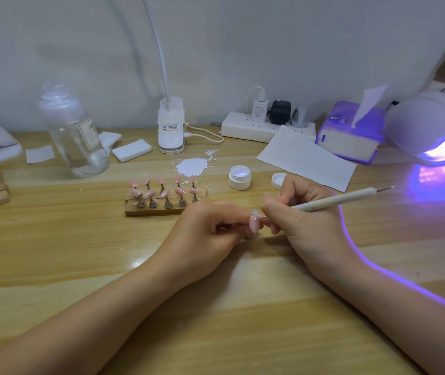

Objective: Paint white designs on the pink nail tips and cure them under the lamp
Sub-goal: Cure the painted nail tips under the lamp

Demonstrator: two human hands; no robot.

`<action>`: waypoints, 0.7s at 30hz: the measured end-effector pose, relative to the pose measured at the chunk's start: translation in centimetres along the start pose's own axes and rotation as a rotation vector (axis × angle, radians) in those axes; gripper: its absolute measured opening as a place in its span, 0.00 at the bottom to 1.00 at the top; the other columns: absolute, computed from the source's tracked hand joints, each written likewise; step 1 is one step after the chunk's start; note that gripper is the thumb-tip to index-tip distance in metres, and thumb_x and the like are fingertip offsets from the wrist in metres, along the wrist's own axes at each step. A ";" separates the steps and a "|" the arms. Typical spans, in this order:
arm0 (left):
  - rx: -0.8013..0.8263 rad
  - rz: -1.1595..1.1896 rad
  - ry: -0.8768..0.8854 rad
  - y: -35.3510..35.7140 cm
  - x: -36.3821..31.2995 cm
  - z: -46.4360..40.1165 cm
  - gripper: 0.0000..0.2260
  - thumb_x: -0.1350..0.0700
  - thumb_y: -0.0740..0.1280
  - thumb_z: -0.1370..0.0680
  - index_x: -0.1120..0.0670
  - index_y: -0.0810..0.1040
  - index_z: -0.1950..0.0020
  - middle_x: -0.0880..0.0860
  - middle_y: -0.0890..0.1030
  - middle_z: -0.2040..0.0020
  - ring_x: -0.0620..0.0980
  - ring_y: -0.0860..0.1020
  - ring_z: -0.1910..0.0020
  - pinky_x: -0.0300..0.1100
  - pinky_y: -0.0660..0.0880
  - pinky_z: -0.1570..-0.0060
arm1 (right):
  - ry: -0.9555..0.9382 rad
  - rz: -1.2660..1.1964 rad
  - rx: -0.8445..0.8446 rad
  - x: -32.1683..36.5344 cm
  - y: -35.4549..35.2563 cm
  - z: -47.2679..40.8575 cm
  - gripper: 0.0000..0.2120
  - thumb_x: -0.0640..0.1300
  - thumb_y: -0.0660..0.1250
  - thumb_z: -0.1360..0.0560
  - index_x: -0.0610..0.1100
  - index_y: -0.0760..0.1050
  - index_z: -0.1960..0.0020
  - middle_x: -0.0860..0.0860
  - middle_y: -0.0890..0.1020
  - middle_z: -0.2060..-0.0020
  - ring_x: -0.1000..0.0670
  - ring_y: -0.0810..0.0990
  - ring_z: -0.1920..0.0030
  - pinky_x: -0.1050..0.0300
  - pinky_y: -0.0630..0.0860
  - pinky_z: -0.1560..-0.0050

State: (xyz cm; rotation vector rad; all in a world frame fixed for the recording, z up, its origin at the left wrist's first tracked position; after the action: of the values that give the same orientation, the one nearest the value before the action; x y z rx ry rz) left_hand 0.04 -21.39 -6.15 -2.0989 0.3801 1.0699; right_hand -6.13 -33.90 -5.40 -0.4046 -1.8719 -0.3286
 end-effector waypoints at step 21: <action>-0.004 -0.003 0.006 0.0 0.1 0.0 0.06 0.68 0.69 0.28 0.59 0.84 0.58 0.42 0.82 0.61 0.35 0.78 0.60 0.29 0.73 0.57 | -0.011 0.006 -0.021 -0.2 -0.1 0.0 0.16 0.28 0.64 0.34 0.42 0.62 0.73 0.50 0.71 0.80 0.53 0.75 0.77 0.67 0.69 0.74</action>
State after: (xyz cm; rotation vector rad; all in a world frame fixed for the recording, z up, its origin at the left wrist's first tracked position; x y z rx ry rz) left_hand 0.13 -21.34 -6.25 -2.1067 0.3781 1.0637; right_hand -6.07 -34.02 -5.58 -0.4270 -1.8790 -0.3424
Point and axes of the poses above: each hand's wrist, its own z-axis away from the middle knuckle, its own y-axis out of the palm, x = y × z, the point moved 2 cm from there along -z, towards the middle knuckle
